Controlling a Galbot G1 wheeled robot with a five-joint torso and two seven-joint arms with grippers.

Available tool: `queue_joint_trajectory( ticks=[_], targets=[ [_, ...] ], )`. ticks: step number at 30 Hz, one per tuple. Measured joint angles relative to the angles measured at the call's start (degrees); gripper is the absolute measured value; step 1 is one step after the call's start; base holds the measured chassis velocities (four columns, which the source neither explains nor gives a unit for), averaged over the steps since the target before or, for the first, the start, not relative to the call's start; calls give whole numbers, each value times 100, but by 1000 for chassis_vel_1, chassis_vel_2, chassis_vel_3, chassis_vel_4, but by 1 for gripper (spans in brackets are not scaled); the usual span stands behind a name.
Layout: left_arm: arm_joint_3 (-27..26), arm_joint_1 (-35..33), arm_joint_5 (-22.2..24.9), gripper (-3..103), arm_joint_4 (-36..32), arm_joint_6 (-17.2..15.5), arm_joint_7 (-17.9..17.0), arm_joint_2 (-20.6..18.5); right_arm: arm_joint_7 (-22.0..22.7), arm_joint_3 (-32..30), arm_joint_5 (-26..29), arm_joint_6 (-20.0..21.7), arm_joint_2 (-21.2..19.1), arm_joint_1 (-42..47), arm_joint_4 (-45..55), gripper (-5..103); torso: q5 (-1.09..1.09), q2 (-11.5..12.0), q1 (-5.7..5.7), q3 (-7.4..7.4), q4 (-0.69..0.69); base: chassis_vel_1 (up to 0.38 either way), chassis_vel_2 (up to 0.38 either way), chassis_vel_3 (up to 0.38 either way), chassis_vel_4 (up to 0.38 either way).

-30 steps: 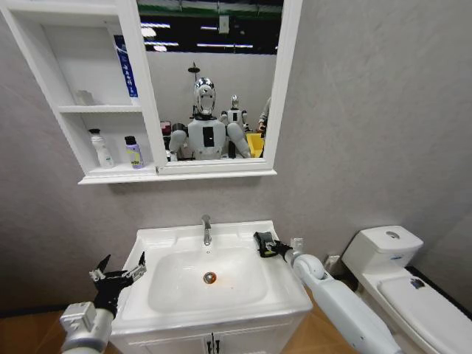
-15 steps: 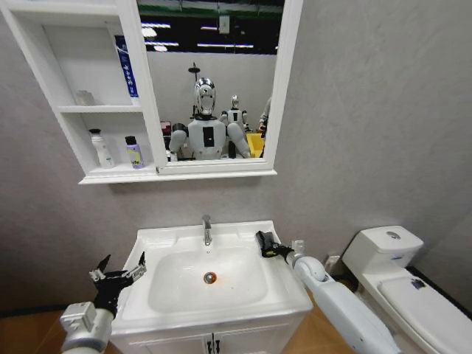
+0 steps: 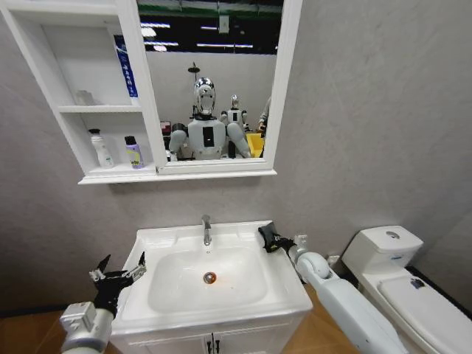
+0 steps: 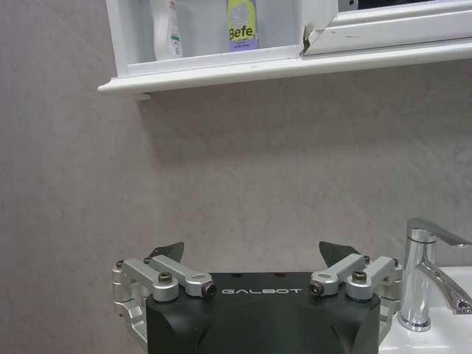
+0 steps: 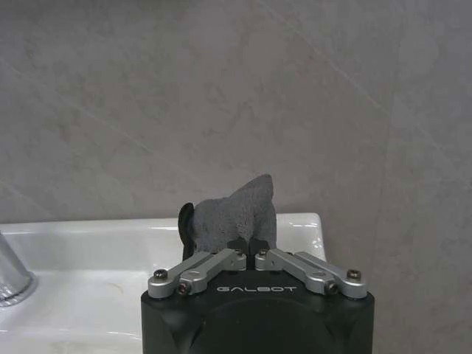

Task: Move facial cleanser and shampoo from washbasin to cabinet, then wipe washbasin with towel.

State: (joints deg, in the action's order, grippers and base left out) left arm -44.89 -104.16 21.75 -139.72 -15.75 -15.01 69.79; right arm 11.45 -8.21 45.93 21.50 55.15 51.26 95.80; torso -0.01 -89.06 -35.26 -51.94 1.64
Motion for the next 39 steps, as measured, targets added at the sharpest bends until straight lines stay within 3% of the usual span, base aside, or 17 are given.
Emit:
queue_joint_trajectory(
  ticks=[9, 20, 22, 25, 29, 32, 36, 39],
  targets=[
    [0, 0, 0, 100, 0, 0, 0, 0, 125, -12, -83, 72, 45, 323, 9, 1, 1, 0, 0, 0, 1, 0, 0, 0, 0],
    [0, 0, 0, 100, 0, 0, 0, 0, -57, 68, -127, -243, 233, 123, -847, 1, 1, 1, 0, 0, 0, 0, 0, 0, 0],
    [0, 0, 0, 100, 0, 0, 0, 0, -84, 80, -262, -231, 229, 93, -891, 4, 1, 0, 0, 0, 0, 0, 0, 0, 0],
    [0, 0, 0, 100, 0, 0, 0, 0, -107, 78, -493, -282, 223, 110, -869, 20, 1, 0, 0, 0, 0, 0, 0, 0, 0],
    [0, 0, 0, 100, 0, 0, 0, 0, -108, 63, -567, -352, 231, 122, -836, 25, 1, 0, 0, 0, 0, 0, 0, 0, 0],
    [0, 0, 0, 100, 0, 0, 0, 0, -111, 66, -612, -406, 234, 109, -784, 41, 1, 0, 0, 0, 1, 0, 0, 0, 0],
    [0, 0, 0, 100, 0, 0, 0, 0, -133, 122, -630, -407, 259, 45, -799, 52, 0, 0, 0, 0, 0, 0, 0, 0, 0],
    [0, 0, 0, 100, 0, 0, 0, 0, -145, 255, -718, -387, 378, -82, -1003, 69, 1, 0, 0, 0, 0, 0, 0, 0, 0]
  ],
)
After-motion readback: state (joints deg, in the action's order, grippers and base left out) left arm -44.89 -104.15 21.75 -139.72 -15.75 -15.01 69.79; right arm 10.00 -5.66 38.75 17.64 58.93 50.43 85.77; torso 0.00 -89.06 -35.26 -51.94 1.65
